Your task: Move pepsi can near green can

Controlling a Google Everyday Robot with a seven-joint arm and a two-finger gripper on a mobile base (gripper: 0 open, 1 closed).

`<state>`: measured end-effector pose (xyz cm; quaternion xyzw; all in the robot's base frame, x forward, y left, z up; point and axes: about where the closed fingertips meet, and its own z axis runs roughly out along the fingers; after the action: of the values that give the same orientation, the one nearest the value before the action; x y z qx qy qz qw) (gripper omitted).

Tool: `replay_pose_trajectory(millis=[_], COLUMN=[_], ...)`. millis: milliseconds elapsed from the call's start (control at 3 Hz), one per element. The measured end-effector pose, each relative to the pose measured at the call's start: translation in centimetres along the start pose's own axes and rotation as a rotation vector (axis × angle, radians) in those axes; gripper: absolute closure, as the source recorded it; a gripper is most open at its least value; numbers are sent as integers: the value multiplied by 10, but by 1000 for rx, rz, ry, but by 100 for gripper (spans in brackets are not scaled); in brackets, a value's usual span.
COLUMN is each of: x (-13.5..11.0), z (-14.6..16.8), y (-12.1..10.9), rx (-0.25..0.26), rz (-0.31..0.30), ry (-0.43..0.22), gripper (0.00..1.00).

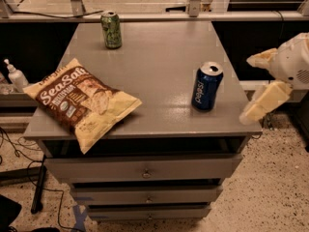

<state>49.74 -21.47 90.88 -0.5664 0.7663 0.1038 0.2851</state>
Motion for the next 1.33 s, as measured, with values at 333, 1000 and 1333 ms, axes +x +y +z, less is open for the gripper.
replay_pose_trajectory(millis=[333,1000,1333], x=[-4,-26,-36], z=[25,66,71], y=[-18,-32,-39], rx=[-11,-65,-71], rz=[53,231,266], ry=[-131,-475,-600], gripper=[0,0,0])
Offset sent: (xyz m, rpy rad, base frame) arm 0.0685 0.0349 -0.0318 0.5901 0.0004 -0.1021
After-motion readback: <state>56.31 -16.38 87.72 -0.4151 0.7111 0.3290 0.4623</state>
